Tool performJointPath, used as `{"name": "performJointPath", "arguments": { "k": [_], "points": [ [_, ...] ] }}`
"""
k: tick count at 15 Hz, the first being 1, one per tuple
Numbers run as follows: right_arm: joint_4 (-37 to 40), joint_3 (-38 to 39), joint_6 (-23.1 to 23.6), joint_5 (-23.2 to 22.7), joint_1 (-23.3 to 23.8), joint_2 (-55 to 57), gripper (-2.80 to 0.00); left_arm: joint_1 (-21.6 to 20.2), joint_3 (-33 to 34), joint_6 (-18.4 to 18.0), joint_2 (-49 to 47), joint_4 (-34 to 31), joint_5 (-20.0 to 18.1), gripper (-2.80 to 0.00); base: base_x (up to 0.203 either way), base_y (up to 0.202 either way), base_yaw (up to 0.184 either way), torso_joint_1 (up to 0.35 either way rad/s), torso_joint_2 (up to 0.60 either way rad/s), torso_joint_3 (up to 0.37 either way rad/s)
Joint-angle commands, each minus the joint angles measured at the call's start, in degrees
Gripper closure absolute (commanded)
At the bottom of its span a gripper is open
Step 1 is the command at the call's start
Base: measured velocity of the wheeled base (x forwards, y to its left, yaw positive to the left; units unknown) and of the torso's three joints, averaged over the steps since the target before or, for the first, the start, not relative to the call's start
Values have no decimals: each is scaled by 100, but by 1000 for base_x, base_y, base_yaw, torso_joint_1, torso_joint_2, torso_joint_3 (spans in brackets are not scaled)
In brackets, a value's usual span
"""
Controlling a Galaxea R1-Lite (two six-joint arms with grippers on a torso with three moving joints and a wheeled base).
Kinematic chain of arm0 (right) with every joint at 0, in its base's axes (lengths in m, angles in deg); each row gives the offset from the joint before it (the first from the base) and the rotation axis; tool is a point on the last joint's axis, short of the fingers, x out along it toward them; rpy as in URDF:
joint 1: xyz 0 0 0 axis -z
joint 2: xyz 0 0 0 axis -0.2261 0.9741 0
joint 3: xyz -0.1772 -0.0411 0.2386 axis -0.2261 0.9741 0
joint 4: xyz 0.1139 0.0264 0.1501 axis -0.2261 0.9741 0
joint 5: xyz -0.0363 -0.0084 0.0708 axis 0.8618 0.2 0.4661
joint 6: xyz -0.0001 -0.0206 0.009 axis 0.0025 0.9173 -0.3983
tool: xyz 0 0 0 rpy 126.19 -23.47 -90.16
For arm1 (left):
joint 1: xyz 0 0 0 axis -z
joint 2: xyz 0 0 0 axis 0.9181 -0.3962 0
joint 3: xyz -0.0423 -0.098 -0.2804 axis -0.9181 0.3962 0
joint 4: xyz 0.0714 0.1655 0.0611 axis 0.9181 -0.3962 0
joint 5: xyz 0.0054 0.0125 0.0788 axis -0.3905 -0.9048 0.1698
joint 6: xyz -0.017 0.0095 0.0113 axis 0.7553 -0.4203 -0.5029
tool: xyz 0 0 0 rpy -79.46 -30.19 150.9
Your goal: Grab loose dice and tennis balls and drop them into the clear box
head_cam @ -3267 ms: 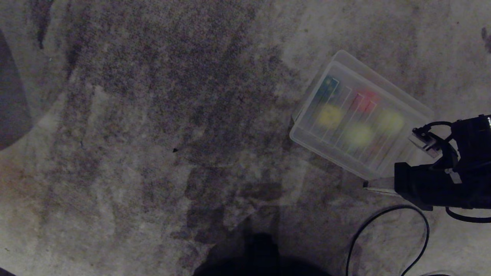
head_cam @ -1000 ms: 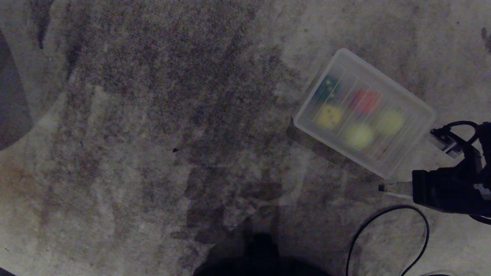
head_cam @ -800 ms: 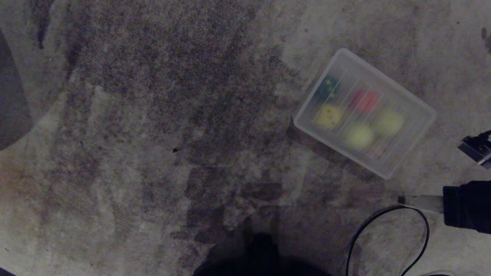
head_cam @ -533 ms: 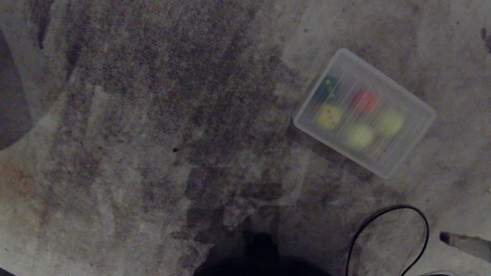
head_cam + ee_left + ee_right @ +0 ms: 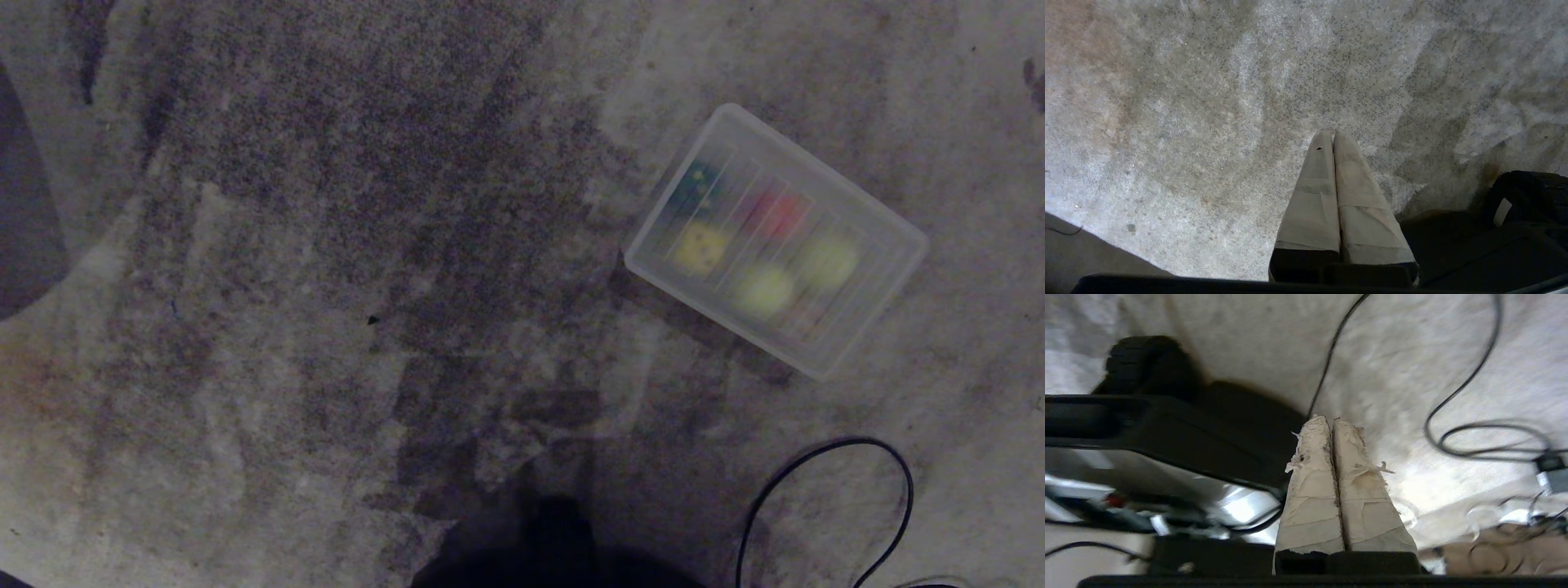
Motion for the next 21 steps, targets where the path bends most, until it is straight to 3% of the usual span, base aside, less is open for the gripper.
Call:
{"name": "performJointPath", "arguments": {
  "k": [1,5,21],
  "points": [
    [-221,219,45,-32,150,-942,0,-1,9,3,-4,2,3,0,0,0,0,0,0,0],
    [-354,289,41,-44,209,-1691,0,-1,9,3,-4,-3,3,0,0,0,0,0,0,0],
    [-387,307,3,9,214,-1688,0,-1,9,64,-4,-6,38,0,0,0,0,0,0,0]
  ]
}}
